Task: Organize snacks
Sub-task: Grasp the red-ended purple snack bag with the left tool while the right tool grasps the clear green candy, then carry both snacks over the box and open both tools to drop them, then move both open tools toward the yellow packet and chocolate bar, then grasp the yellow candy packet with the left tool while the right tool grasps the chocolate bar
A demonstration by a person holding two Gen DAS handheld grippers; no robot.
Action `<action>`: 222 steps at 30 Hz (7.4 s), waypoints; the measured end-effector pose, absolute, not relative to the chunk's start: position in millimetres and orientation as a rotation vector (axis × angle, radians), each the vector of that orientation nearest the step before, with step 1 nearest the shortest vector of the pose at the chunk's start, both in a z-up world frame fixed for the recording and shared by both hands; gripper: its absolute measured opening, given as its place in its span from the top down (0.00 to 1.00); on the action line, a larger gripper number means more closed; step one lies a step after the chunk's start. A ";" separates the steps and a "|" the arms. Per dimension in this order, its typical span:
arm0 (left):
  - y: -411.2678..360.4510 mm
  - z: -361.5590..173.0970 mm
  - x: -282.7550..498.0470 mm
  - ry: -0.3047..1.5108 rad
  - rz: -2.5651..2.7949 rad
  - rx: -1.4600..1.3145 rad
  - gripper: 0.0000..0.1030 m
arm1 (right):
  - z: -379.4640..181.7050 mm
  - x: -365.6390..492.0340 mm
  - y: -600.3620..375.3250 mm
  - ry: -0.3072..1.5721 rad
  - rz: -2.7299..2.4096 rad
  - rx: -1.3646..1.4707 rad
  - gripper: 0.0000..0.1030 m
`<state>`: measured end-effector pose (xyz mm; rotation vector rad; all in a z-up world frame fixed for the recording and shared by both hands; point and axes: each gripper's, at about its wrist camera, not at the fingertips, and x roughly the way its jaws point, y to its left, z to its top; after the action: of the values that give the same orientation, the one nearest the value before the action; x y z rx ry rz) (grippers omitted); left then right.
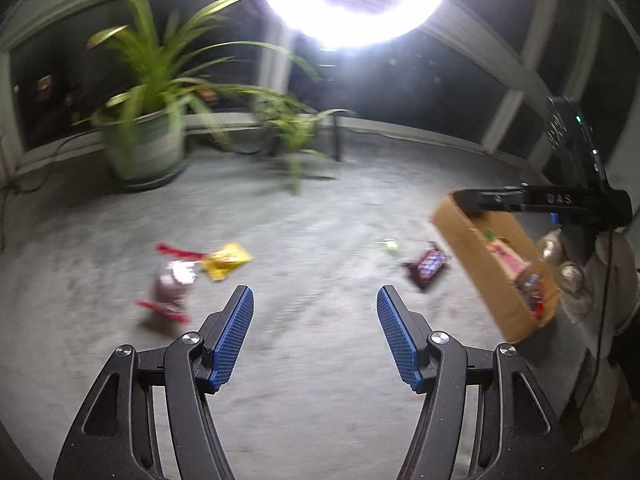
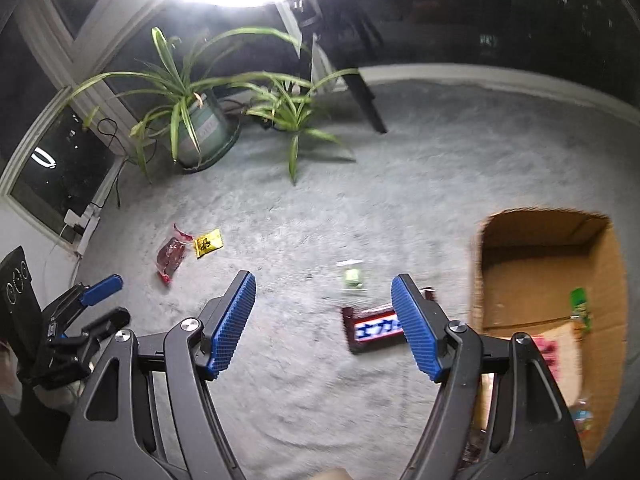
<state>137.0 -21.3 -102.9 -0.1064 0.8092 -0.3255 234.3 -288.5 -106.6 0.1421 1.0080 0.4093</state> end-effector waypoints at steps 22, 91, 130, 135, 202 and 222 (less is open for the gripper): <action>54.8 -166.9 209.5 0.930 -0.216 -0.038 0.38 | -185.3 281.1 -242.6 1.137 0.326 -0.024 0.52; -130.0 -96.0 167.7 0.770 -0.492 -0.010 0.69 | -73.6 169.2 -408.4 0.924 0.267 0.062 0.81; -339.6 -116.1 215.3 0.846 -0.668 0.117 0.68 | -124.7 139.4 -503.4 0.983 0.193 0.115 0.80; -342.1 -114.7 216.2 0.847 -0.651 0.125 0.39 | -122.3 137.8 -497.9 0.977 0.201 0.091 0.50; 7.9 -177.4 220.1 0.938 -0.356 0.042 0.43 | -184.7 222.9 -287.1 1.146 0.213 0.275 0.21; 7.6 -196.8 252.1 0.976 -0.434 0.059 0.51 | -201.9 272.4 -259.9 1.193 0.201 0.151 0.29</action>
<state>252.1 7.6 -196.8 0.0590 0.9757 -0.4343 272.4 -259.9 -201.9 0.1512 1.1935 0.2010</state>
